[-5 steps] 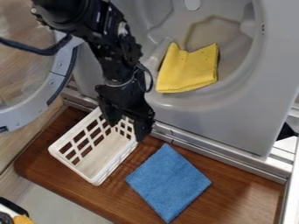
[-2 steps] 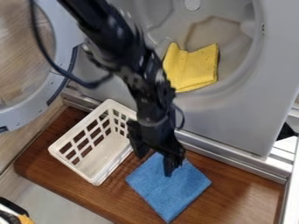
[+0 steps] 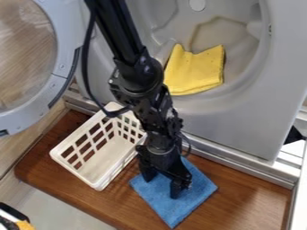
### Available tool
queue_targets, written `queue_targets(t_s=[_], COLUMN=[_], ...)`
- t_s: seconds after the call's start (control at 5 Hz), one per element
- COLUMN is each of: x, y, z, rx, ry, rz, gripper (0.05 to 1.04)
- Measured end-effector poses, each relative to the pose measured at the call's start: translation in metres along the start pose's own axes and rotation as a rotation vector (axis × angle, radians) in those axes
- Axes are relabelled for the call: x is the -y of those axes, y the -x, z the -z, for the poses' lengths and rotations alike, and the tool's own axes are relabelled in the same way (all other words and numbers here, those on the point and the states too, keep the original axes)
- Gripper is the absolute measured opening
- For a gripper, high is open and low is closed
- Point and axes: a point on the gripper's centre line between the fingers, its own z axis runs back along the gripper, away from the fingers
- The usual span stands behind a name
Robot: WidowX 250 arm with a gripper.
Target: Put the blue towel into the basket
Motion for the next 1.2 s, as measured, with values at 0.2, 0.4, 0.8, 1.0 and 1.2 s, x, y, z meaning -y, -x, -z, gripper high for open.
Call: queue_targets(t_s=[0.2,0.4,0.8,1.0,1.2], x=[-0.001,-0.002,0.015,0.007,-0.043], y=[-0.004,-0.006,-0.021,-0.046,-0.044], z=[0.001,0.001,-0.033,-0.085,-0.125], rx=[0.006,0.016,0.005,0.110,0.176], ry=[-0.003,-0.008,0.078,0.126,0.150], rz=[0.000,-0.007,-0.016,-0.095,-0.217], gripper=[0.949,0.704,0.194,0.107,0.094])
